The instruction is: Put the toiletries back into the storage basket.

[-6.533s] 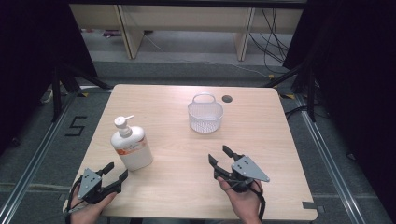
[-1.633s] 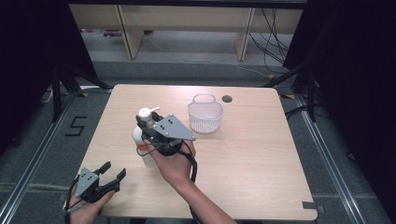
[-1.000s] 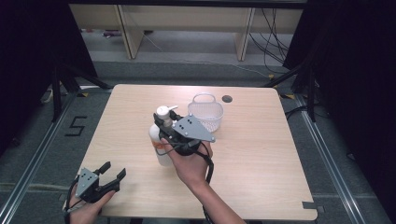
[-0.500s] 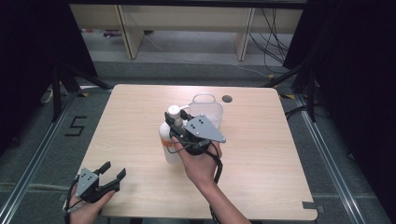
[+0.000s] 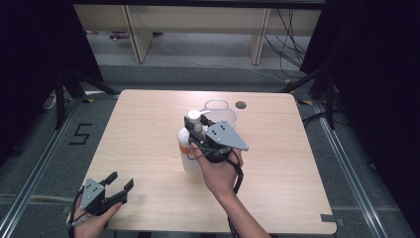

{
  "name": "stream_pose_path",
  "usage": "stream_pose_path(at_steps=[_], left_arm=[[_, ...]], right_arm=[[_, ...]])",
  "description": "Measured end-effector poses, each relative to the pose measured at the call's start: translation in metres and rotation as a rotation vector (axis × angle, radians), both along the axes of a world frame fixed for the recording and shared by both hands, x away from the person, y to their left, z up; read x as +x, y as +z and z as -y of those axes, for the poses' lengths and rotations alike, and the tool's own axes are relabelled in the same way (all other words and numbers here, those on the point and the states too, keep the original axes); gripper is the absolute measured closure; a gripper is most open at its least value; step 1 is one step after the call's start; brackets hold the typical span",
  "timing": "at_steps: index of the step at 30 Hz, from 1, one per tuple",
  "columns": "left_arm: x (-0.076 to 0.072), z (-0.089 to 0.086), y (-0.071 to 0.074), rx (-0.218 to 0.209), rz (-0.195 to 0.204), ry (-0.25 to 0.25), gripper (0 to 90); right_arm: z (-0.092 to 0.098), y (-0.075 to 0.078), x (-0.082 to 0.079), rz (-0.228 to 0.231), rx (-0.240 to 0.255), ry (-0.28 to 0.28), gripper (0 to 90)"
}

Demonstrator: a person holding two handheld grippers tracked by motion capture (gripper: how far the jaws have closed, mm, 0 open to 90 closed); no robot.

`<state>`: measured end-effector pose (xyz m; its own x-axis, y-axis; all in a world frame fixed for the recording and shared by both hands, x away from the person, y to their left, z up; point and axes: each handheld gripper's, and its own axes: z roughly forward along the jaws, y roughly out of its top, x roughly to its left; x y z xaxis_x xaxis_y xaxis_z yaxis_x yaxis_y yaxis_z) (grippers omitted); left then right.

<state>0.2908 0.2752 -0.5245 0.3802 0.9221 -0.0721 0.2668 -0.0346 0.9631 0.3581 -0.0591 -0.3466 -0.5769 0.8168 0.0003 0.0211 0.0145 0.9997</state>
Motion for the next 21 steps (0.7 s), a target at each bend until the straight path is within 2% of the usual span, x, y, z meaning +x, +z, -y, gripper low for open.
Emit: stream_pose_path(at_steps=[2, 4, 5, 7, 9, 10, 11, 14, 19, 20, 21], left_arm=[[0.000, 0.000, 0.000, 0.001, 0.000, 0.000, 32.0], [0.000, 0.000, 0.000, 0.001, 0.000, -0.001, 32.1], [0.000, 0.000, 0.000, 0.001, 0.000, -0.001, 32.1], [0.000, 0.000, 0.000, 0.001, -0.001, -0.001, 32.1], [0.000, 0.000, 0.000, 0.001, 0.000, -0.001, 32.1], [0.000, 0.000, 0.000, 0.001, 0.000, 0.000, 32.1], [0.000, 0.000, 0.000, 0.000, 0.000, 0.000, 32.0], [0.000, 0.000, 0.000, 0.001, 0.000, -0.001, 32.1], [0.000, 0.000, 0.000, 0.000, 0.001, 0.000, 32.0], [0.000, 0.000, 0.000, 0.000, 0.001, 0.000, 32.0], [0.000, 0.000, 0.000, 0.000, 0.001, 0.000, 32.0]], right_arm=[[0.002, 0.000, 0.001, 0.007, -0.003, -0.006, 61.3], [0.002, 0.000, 0.001, -0.009, 0.002, -0.007, 61.3], [0.004, 0.000, 0.002, 0.009, -0.007, -0.012, 61.3], [0.004, -0.001, 0.002, -0.004, -0.002, -0.010, 61.3], [0.006, -0.001, 0.003, 0.008, -0.014, -0.022, 61.2], [0.007, -0.002, 0.002, -0.017, -0.002, -0.023, 61.2], [0.008, -0.002, 0.003, -0.001, -0.008, -0.022, 61.2], [0.011, -0.002, 0.004, 0.001, -0.004, -0.028, 61.2], [0.016, -0.002, 0.005, 0.009, -0.026, -0.046, 61.3], [0.016, -0.002, 0.004, -0.019, -0.006, -0.045, 61.2], [0.016, -0.002, 0.004, -0.019, -0.006, -0.045, 61.2]])
